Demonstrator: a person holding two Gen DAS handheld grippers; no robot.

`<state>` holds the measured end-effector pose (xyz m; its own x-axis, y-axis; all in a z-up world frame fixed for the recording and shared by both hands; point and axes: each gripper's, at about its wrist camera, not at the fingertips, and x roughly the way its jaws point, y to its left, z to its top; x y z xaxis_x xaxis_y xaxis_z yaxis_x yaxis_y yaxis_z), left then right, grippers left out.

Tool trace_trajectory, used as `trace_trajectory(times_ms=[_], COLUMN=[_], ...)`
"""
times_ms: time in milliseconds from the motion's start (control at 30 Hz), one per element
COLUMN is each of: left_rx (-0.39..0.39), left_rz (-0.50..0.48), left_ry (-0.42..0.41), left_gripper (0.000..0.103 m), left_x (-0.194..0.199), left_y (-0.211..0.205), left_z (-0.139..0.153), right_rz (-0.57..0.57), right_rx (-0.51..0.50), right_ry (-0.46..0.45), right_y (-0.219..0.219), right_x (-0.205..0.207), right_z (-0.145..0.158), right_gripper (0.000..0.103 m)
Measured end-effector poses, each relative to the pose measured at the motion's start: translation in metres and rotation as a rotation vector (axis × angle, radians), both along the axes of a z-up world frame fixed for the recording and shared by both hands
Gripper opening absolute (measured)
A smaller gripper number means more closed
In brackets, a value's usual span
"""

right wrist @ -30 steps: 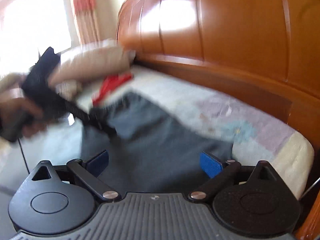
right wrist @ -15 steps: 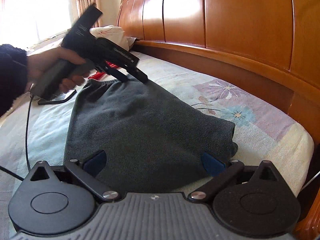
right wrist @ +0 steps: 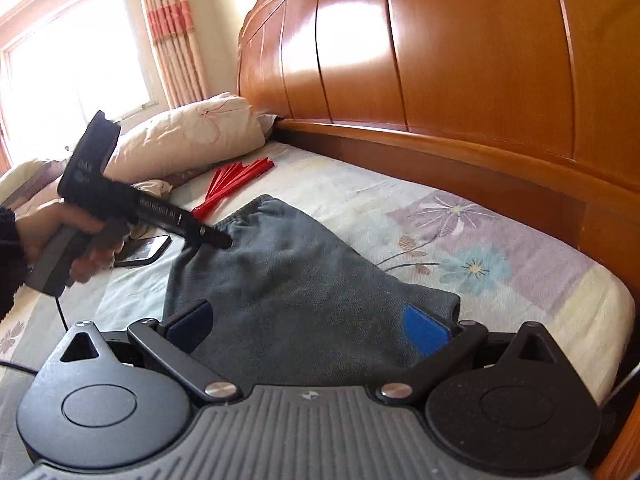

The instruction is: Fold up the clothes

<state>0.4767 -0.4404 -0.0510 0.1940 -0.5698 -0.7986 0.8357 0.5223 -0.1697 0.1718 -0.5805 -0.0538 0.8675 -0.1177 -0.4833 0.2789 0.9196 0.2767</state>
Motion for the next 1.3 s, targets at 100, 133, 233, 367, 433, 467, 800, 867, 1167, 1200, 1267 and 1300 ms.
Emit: trace_trajectory(times_ms=[100, 133, 233, 367, 433, 467, 800, 867, 1167, 1200, 1267, 1300], left_rx=[-0.012, -0.007, -0.001, 0.047, 0.063, 0.076, 0.023, 0.015, 0.044, 0.04, 0.029, 0.021], left_rz=[0.023, 0.02, 0.007, -0.061, -0.084, -0.086, -0.013, -0.025, 0.074, 0.096, 0.133, 0.146], left_ry=[0.008, -0.005, -0.051, -0.154, -0.17, -0.164, -0.235, -0.259, -0.246, -0.228, -0.2, -0.194], left_gripper=[0.076, 0.076, 0.076, 0.085, 0.085, 0.085, 0.089, 0.095, 0.096, 0.096, 0.096, 0.096], left_x=[-0.001, -0.004, -0.017, -0.049, -0.064, -0.069, -0.1, -0.114, -0.154, -0.154, -0.154, -0.154], left_y=[0.01, 0.01, 0.009, 0.004, 0.004, 0.003, 0.054, 0.076, 0.164, 0.169, 0.176, 0.179], left_z=[-0.006, -0.003, 0.01, 0.016, 0.009, 0.004, 0.024, 0.028, 0.017, 0.016, 0.016, 0.017], right_rz=[-0.012, -0.016, -0.016, 0.027, 0.007, -0.01, 0.092, 0.166, 0.311, 0.302, 0.279, 0.262], right_rx=[0.018, 0.018, -0.031, -0.122, -0.142, -0.139, -0.145, -0.156, -0.028, -0.011, -0.02, -0.036], right_ry=[0.054, 0.064, 0.04, 0.038, 0.069, 0.095, 0.06, 0.062, 0.159, 0.174, 0.187, 0.192], right_y=[-0.009, -0.01, -0.001, 0.015, 0.016, 0.013, 0.024, 0.033, 0.035, 0.033, 0.038, 0.043], right_x=[0.007, 0.008, 0.007, 0.017, 0.022, 0.024, 0.024, 0.042, 0.148, 0.153, 0.15, 0.143], right_z=[-0.011, -0.013, -0.003, 0.001, -0.008, -0.015, 0.027, 0.032, -0.006, -0.012, -0.009, -0.002], right_gripper=[0.103, 0.103, 0.103, 0.103, 0.103, 0.103, 0.103, 0.103, 0.103, 0.103, 0.103, 0.103])
